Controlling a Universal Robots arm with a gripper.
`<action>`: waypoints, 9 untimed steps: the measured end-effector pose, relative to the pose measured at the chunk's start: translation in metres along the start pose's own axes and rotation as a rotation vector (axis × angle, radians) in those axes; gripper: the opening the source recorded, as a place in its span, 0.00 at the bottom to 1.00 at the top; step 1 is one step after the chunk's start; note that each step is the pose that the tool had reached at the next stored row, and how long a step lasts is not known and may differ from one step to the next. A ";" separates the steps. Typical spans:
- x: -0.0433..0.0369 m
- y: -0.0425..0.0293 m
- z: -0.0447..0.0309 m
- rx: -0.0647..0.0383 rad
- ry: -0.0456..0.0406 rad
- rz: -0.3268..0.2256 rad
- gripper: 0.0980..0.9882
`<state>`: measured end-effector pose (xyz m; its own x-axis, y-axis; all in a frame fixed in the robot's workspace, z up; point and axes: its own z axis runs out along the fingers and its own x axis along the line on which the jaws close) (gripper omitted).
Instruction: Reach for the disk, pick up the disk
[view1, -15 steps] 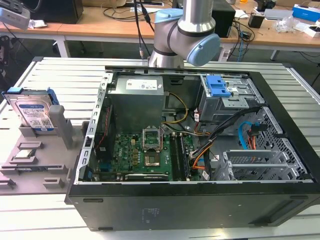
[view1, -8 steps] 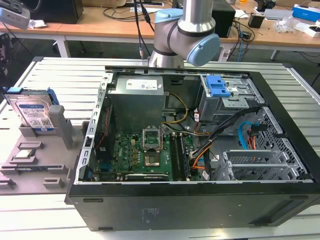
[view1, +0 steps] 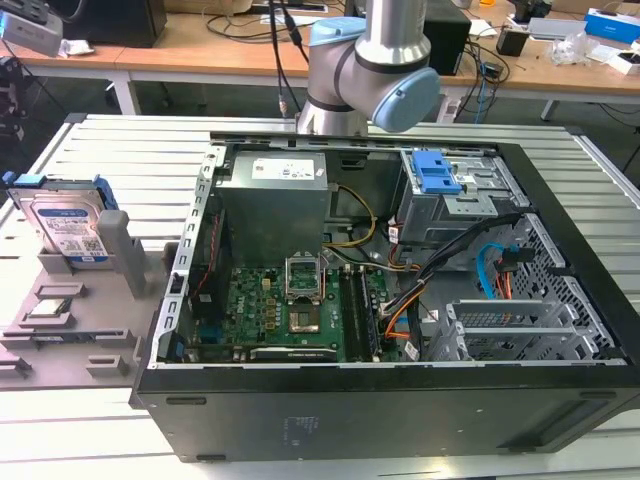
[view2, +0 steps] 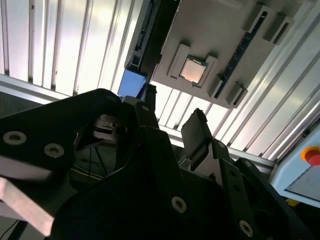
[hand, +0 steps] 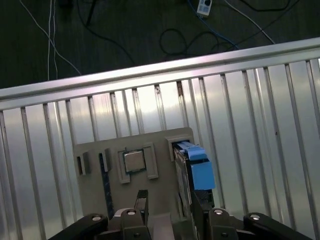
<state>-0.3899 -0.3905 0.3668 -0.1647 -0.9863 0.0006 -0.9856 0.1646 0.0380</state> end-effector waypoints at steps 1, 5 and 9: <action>-0.0039 0.0006 0.0001 0.000 0.0001 0.000 0.43; -0.0157 0.0026 0.0001 0.000 0.0006 0.000 0.43; -0.0182 0.0030 0.0007 0.000 0.0005 0.000 0.43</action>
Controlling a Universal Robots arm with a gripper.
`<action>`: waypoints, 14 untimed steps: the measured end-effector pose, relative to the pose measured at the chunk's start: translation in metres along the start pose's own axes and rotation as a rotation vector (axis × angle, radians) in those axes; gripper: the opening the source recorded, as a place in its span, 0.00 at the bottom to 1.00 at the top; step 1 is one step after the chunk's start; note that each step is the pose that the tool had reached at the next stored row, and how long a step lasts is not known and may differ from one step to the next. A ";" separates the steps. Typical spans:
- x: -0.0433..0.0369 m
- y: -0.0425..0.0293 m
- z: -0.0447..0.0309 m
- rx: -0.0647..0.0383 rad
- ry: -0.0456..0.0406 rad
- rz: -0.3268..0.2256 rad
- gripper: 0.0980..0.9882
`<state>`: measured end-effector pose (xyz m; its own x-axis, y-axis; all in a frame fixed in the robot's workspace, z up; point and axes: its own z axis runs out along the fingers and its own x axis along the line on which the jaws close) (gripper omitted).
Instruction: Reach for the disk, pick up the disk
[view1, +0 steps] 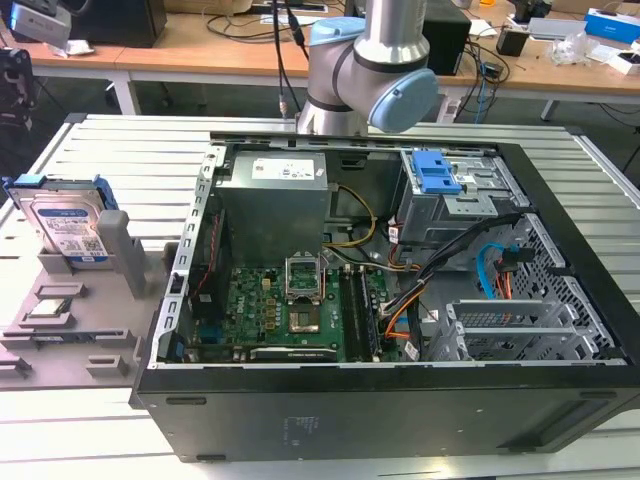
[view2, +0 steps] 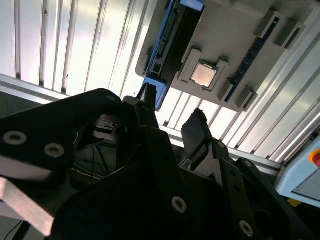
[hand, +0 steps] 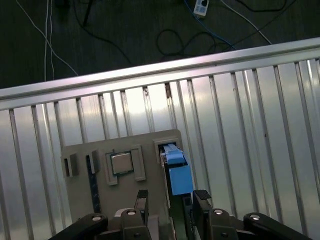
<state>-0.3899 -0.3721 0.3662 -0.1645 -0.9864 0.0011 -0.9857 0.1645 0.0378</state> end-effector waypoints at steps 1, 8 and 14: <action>-0.0001 0.0000 0.0003 0.000 0.0001 0.000 0.43; -0.0002 -0.0003 0.0111 0.000 0.0005 0.000 0.43; -0.0002 -0.0006 0.0187 0.000 0.0005 0.000 0.43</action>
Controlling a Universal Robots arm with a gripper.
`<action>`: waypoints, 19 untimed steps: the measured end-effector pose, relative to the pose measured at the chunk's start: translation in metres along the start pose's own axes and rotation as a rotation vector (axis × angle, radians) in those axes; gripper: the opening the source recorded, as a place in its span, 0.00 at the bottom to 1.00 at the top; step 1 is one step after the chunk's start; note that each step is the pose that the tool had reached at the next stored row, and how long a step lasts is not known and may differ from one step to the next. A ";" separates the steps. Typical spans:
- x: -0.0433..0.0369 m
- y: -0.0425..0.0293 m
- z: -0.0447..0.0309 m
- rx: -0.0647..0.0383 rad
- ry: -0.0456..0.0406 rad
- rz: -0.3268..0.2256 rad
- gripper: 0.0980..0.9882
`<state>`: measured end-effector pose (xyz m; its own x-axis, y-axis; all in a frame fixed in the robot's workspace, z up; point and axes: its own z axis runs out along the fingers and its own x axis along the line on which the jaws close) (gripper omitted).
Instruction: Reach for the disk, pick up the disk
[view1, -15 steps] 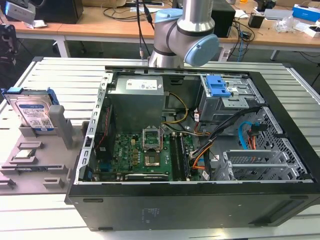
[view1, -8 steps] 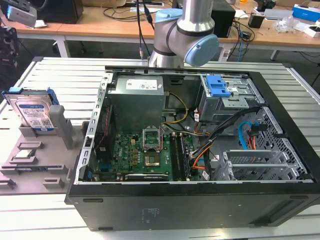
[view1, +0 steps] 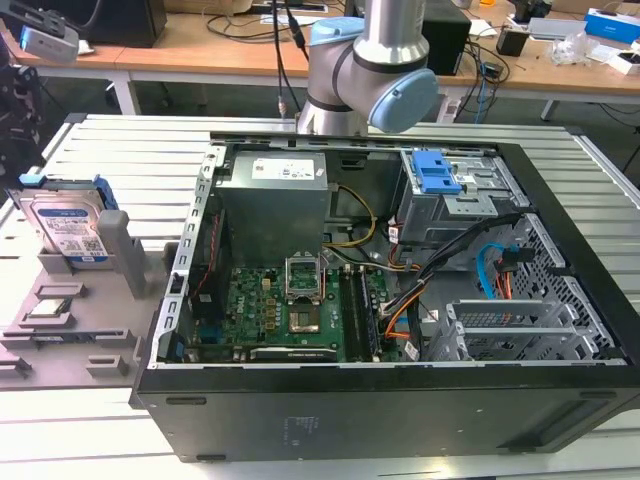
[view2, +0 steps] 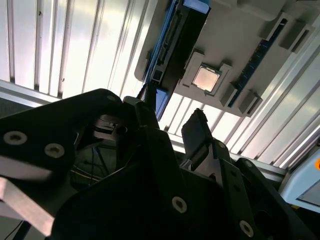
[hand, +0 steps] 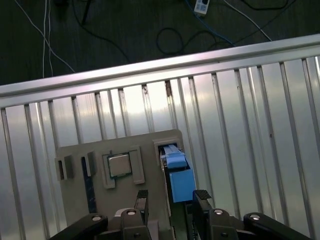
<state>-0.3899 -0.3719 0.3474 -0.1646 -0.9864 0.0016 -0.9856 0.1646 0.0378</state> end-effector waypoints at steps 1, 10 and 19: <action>0.0000 0.0000 0.0009 0.000 0.0000 0.000 0.43; -0.0002 -0.0005 0.0143 0.000 0.0001 0.000 0.43; -0.0062 0.0017 0.0154 0.005 -0.0007 -0.029 0.43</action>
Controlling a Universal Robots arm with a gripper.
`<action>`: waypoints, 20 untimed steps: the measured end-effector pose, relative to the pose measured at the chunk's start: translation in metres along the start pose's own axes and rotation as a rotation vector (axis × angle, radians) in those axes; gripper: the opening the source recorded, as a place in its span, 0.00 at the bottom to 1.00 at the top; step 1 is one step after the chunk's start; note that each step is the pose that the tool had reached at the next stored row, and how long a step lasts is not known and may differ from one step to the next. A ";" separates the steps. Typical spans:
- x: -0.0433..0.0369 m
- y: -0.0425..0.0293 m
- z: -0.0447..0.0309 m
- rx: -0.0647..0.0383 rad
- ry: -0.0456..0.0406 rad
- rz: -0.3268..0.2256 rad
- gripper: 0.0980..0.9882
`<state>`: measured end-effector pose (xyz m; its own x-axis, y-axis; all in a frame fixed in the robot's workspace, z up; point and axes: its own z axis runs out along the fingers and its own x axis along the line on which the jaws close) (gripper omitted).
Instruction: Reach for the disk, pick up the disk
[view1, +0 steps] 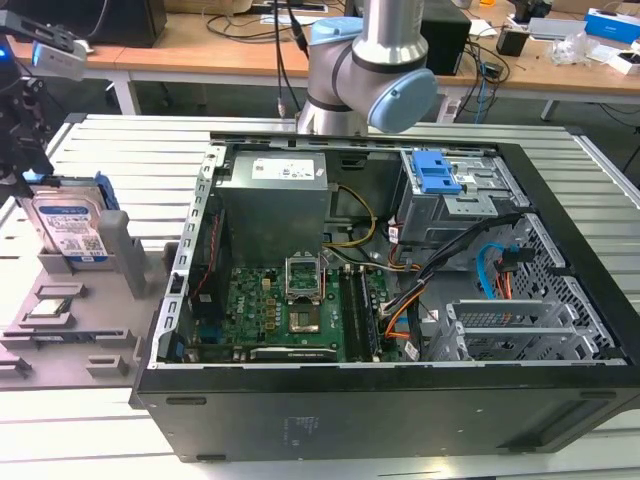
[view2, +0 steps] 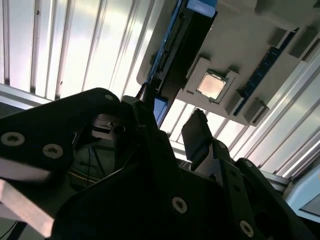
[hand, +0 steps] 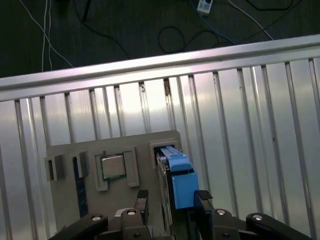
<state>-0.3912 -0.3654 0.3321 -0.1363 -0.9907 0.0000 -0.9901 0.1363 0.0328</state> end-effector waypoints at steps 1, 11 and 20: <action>0.0001 0.0004 -0.0031 -0.001 0.0011 -0.004 0.43; -0.0043 0.0011 0.0097 -0.001 -0.0011 -0.079 0.43; -0.0043 0.0003 0.0352 -0.001 -0.0010 -0.079 0.43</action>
<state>-0.3921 -0.3610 0.2969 -0.0573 -0.9983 -0.0037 -0.9978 0.0572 0.0335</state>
